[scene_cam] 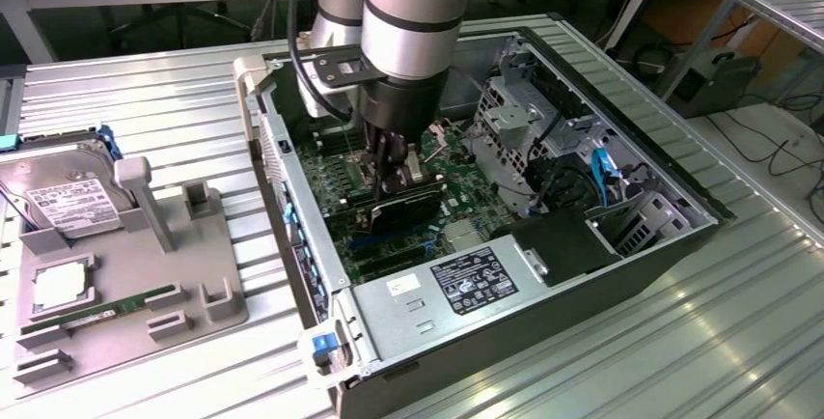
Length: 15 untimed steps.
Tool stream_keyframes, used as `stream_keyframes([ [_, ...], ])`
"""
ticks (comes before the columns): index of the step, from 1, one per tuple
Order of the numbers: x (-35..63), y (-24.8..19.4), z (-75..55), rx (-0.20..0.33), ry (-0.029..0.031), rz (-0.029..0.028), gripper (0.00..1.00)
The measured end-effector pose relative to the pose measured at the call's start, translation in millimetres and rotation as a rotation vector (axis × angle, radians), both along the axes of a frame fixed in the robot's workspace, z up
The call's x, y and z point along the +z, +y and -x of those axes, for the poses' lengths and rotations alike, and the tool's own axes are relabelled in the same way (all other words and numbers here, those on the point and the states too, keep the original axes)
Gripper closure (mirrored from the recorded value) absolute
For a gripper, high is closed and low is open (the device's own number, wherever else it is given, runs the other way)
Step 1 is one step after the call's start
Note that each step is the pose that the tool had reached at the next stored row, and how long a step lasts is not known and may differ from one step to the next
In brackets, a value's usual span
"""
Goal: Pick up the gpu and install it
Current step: 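Press down on the gpu until it lock into place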
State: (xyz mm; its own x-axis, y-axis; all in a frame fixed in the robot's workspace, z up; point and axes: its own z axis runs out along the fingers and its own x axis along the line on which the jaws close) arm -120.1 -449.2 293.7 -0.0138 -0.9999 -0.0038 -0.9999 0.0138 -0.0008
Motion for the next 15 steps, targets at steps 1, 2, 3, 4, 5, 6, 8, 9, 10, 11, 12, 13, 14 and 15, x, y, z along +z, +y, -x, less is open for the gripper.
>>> stream_keyframes([
  [1, 0.0, 0.0, 0.0, 0.0, 0.0, 0.0, 0.76],
  [2, 0.0, 0.0, 0.0, 0.0, 0.0, 0.0, 0.76],
  [3, 0.0, 0.0, 0.0, 0.0, 0.0001, 0.0001, 0.7],
  [4, -0.4, 0.1, -0.1, 0.0, 0.0, 0.0, 0.7],
  [5, -1.8, 0.1, 0.0, 0.001, 0.0, -0.0001, 0.64],
  [6, -3.5, 0.0, 0.0, 0.002, 0.0001, 0.0002, 0.64],
  [8, -8.4, 0.0, 0.0, 0.008, 0.0, 0.0, 0.58],
  [9, -11.2, 0.0, 0.0, 0.014, -0.0001, 0.0, 0.58],
  [10, -13.2, -0.2, 0.0, 0.018, 0.0, 0.0, 0.58],
  [11, -16.0, -0.8, 0.0, 0.027, 0.0, 0.0001, 0.58],
  [12, -19.7, -2.0, 0.0, 0.037, 0.0, 0.0, 0.58],
  [13, -21.6, -2.7, 0.0, 0.043, 0.0, 0.0, 0.58],
  [14, -23.6, -3.2, 0.0, 0.049, 0.0, 0.0001, 0.58],
  [15, -26.2, -3.8, 0.0, 0.056, 0.0, 0.0, 0.58],
])
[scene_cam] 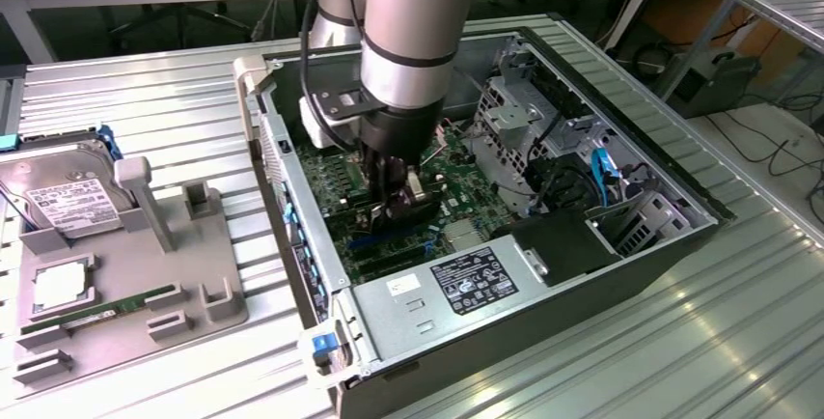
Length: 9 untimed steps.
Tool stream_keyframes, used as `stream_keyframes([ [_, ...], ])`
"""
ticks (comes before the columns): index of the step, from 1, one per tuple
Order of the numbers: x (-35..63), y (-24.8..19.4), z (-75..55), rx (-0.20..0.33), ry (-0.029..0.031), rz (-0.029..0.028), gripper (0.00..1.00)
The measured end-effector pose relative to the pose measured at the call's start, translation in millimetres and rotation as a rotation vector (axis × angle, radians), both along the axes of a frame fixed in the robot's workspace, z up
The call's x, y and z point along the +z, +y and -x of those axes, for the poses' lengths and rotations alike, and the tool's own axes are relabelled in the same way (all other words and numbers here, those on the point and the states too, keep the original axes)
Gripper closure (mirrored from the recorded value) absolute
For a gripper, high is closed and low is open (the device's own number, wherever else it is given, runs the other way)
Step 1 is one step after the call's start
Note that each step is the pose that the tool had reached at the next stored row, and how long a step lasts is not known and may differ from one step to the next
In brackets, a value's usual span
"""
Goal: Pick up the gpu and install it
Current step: 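Press down on the gpu until it lock into place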
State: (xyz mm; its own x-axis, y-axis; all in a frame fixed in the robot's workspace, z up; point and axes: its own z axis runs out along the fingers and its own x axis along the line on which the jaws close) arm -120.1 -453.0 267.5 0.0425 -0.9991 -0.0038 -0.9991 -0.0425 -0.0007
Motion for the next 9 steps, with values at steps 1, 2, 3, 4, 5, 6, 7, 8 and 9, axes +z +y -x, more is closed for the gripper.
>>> stream_keyframes([
  [1, -3.0, -0.9, 0.0, 0.009, -0.0001, -0.0001, 0.58],
  [2, -4.8, -1.3, 0.0, 0.014, -0.0001, -0.0001, 0.58],
  [3, -6.4, -1.6, 0.0, 0.017, -0.0001, -0.0001, 0.58],
  [4, -7.1, -1.7, 0.1, 0.018, 0.0, 0.0001, 0.59],
  [5, -7.1, -1.7, 0.0, 0.018, 0.0001, 0.0002, 0.66],
  [6, -7.2, -1.7, 0.0, 0.018, 0.0001, 0.0002, 0.66],
  [7, -7.2, -1.7, 0.0, 0.018, 0.0001, 0.0002, 0.73],
  [8, -7.3, -1.7, 0.0, 0.018, 0.0, 0.0, 0.73],
  [9, -7.2, -1.7, 0.0, 0.018, 0.0, 0.0001, 0.73],
])
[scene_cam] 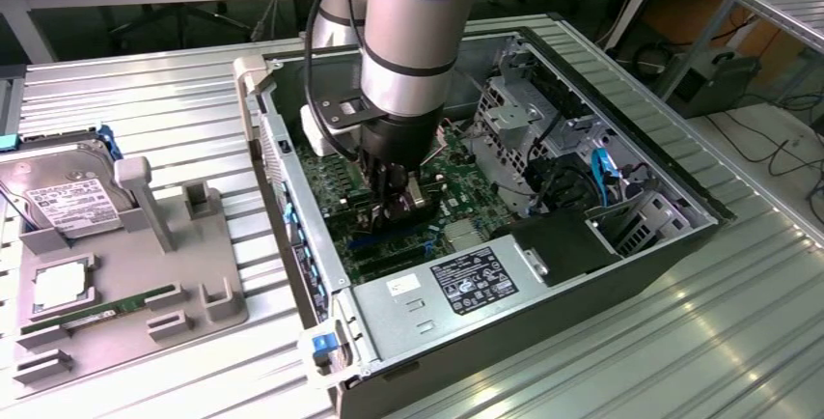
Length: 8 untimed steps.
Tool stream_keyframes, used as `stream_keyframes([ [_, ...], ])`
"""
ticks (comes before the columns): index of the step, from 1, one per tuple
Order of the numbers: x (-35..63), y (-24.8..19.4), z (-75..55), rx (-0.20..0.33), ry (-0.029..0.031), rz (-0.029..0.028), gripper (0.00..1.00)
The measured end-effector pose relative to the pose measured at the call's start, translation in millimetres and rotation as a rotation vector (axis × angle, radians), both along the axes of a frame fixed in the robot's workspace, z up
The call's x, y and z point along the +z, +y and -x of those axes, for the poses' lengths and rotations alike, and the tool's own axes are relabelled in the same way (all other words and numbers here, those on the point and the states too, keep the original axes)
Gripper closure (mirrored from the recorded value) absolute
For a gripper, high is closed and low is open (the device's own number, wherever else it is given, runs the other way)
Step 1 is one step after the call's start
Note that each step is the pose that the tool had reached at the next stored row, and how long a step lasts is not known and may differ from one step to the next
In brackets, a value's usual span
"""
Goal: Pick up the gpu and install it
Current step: 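Press down on the gpu until it lock into place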
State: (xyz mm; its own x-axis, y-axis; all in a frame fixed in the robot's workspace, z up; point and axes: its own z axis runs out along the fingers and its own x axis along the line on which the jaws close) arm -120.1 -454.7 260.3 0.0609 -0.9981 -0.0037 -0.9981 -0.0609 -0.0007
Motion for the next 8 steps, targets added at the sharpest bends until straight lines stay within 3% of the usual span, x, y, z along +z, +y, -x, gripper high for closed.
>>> stream_keyframes([
  [8, 0.0, 0.0, 0.0, 0.0, -0.0001, -0.0001, 0.74],
])
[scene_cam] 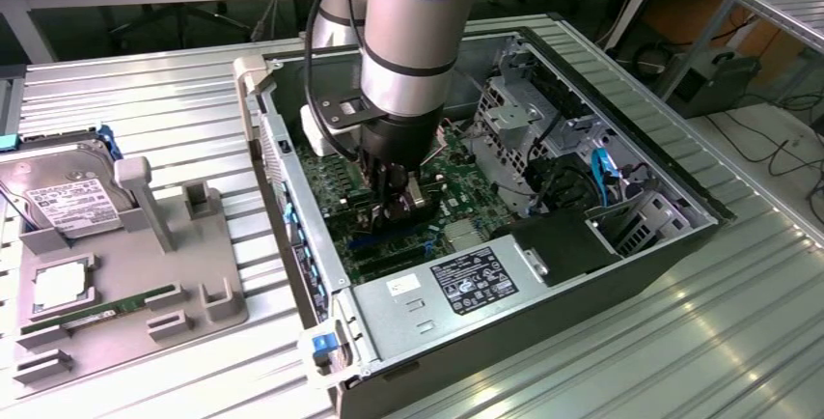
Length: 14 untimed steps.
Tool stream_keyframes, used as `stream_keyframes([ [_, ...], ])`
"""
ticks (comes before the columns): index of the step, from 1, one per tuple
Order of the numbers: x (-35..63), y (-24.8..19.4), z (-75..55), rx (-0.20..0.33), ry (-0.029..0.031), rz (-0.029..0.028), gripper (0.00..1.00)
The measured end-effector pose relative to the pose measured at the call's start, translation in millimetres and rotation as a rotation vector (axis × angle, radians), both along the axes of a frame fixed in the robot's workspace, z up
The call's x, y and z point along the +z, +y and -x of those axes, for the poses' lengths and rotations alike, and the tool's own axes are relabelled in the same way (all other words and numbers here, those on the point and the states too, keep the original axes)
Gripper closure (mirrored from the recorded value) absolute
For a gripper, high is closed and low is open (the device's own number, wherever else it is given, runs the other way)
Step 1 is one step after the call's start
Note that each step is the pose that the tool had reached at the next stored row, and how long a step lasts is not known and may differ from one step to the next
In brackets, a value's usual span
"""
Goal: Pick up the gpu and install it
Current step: 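Press down on the gpu until it lock into place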
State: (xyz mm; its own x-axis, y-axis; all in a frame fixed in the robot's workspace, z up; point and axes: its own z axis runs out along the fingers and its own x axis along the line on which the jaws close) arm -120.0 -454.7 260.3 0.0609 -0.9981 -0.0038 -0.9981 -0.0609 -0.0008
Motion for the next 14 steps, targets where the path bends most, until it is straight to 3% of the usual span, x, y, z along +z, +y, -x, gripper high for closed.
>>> stream_keyframes([
  [6, 0.0, 0.0, 0.0, 0.0, 0.0, 0.0, 0.73],
  [7, 0.0, 0.0, 0.0, 0.0, 0.0, 0.0, 0.66],
  [10, 0.5, -0.1, 0.0, 0.0, 0.0002, 0.0003, 0.66],
  [14, 17.1, 0.0, 0.0, 0.0, 0.0001, 0.0, 0.66],
])
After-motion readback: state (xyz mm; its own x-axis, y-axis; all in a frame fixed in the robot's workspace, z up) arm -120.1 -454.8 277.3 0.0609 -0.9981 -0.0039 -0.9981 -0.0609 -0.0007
